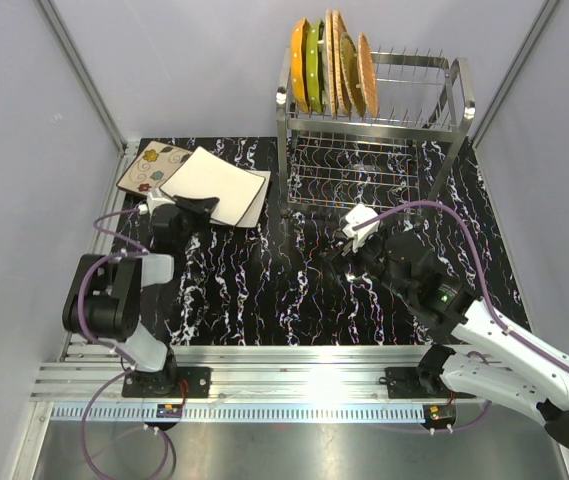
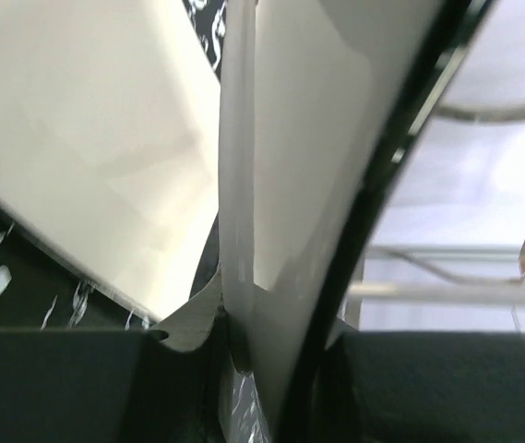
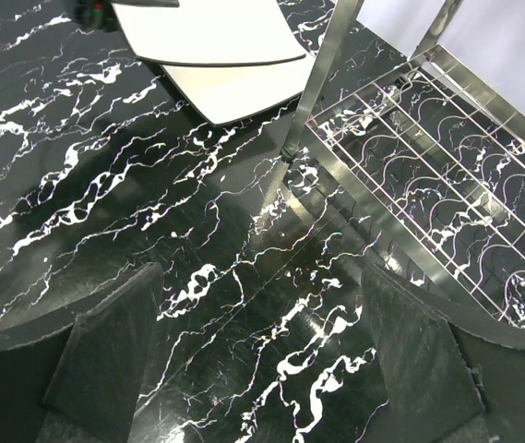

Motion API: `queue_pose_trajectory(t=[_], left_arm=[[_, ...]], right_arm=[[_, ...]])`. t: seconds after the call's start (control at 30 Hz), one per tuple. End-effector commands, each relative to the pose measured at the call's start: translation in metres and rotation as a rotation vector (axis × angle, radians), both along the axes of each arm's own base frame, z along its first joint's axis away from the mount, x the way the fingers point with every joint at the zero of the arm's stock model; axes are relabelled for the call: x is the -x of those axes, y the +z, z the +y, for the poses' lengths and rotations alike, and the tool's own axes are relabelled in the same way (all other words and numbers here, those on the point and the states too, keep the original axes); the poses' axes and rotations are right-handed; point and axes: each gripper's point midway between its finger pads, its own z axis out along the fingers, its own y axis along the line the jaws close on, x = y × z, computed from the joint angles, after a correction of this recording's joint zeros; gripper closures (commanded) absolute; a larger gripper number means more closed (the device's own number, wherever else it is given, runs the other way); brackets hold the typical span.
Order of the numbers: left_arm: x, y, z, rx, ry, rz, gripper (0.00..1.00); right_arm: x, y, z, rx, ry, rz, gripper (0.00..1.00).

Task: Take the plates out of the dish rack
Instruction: Place the plate on the table

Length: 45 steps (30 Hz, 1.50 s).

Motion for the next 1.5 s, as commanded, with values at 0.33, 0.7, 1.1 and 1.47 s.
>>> queue_pose_trajectory(t=[0.33, 0.7, 1.1, 1.47], left_arm=[[-0.08, 0.105, 0.007, 0.132, 0.131, -0.411, 1.0], [-0.108, 0.071, -0.004, 0.108, 0.158, -0.305, 1.0], [-0.116, 0.049, -0.016, 0.098, 0.155, -0.248, 0.98], [-0.112, 0.028, -0.022, 0.094, 0.13, -0.187, 0.84]], right_arm=[[-0.005, 0.025, -0.008, -0.094, -0.042, -0.021, 0.06], [-0.008, 0.027, -0.009, -0.095, -0.049, -0.03, 0.06], [-0.01, 0.027, -0.012, -0.103, -0.061, -0.03, 0.06], [-0.01, 0.024, -0.013, -0.105, -0.063, -0.024, 0.06]])
